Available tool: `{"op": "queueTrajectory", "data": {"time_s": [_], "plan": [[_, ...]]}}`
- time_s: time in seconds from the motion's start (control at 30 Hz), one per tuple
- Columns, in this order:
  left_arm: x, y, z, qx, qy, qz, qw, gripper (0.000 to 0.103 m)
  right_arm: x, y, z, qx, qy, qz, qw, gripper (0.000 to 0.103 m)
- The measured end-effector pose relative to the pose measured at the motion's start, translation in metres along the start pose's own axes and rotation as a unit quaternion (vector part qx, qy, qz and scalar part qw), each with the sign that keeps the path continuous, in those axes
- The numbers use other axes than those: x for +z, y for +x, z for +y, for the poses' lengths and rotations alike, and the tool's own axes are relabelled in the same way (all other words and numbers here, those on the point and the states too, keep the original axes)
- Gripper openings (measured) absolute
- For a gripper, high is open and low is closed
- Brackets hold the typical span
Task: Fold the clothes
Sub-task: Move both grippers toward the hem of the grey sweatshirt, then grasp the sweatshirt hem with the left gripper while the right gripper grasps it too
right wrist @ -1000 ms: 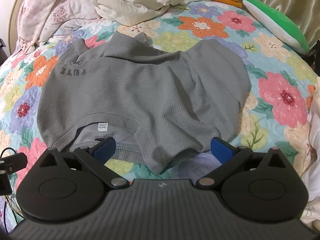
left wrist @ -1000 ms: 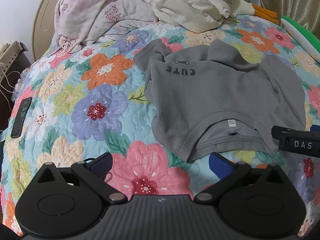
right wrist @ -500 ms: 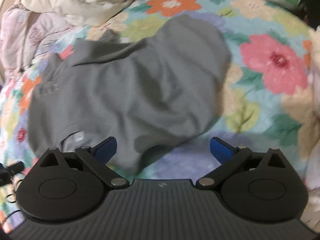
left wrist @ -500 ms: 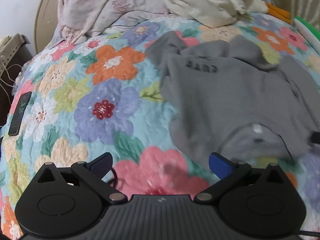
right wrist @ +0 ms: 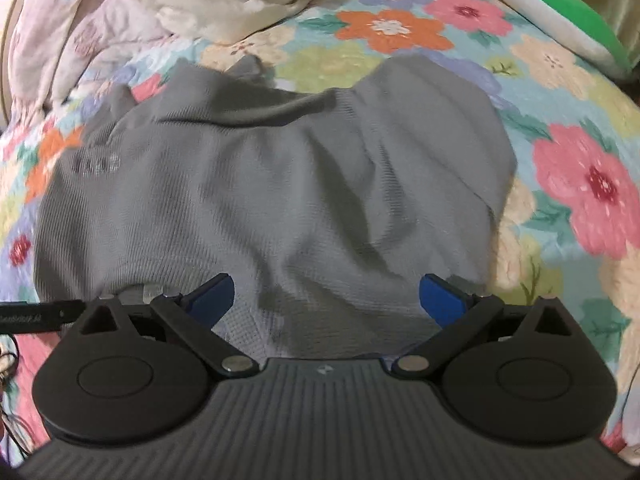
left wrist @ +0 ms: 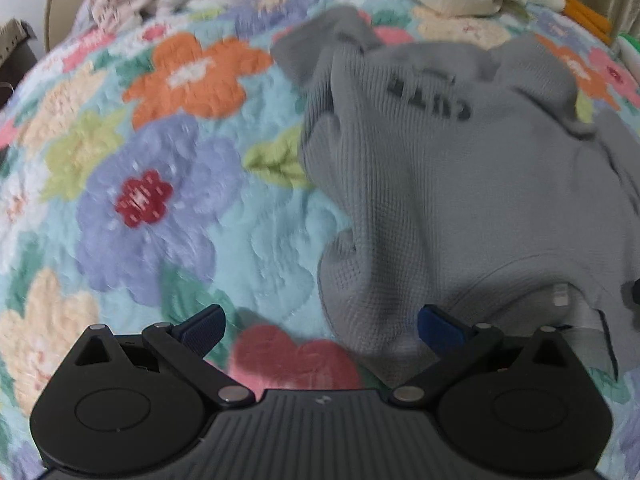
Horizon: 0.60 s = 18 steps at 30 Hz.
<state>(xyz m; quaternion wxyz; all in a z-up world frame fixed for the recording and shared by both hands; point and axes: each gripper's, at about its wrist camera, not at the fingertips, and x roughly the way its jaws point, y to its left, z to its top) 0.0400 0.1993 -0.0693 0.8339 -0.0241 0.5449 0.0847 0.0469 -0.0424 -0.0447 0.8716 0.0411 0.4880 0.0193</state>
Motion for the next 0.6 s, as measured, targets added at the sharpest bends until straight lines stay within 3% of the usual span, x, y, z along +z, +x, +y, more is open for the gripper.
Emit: {"op": "queueTrajectory", "data": {"time_s": [0.17, 0.23, 0.37, 0.53, 0.6], "plan": [[0.001, -0.001, 0.005, -0.008, -0.009, -0.005, 0.9999, 0.103, 0.004, -0.003, -0.007, -0.009, 0.007, -0.003, 1.0, 0.102], [0.001, -0.001, 0.007, -0.011, -0.012, -0.007, 0.9998, 0.103, 0.021, -0.006, -0.016, -0.026, -0.008, -0.017, 0.999, 0.102], [0.022, -0.015, 0.017, -0.033, -0.031, -0.047, 0.9979, 0.103, 0.052, 0.007, -0.046, -0.058, -0.015, -0.028, 0.998, 0.103], [0.044, 0.038, 0.005, -0.022, -0.021, 0.012, 0.9995, 0.103, 0.058, 0.052, -0.081, -0.056, 0.034, 0.027, 0.997, 0.103], [0.042, 0.048, -0.002, -0.024, -0.02, 0.016, 0.9994, 0.103, 0.051, 0.066, -0.085, -0.037, 0.048, 0.054, 0.997, 0.103]]}}
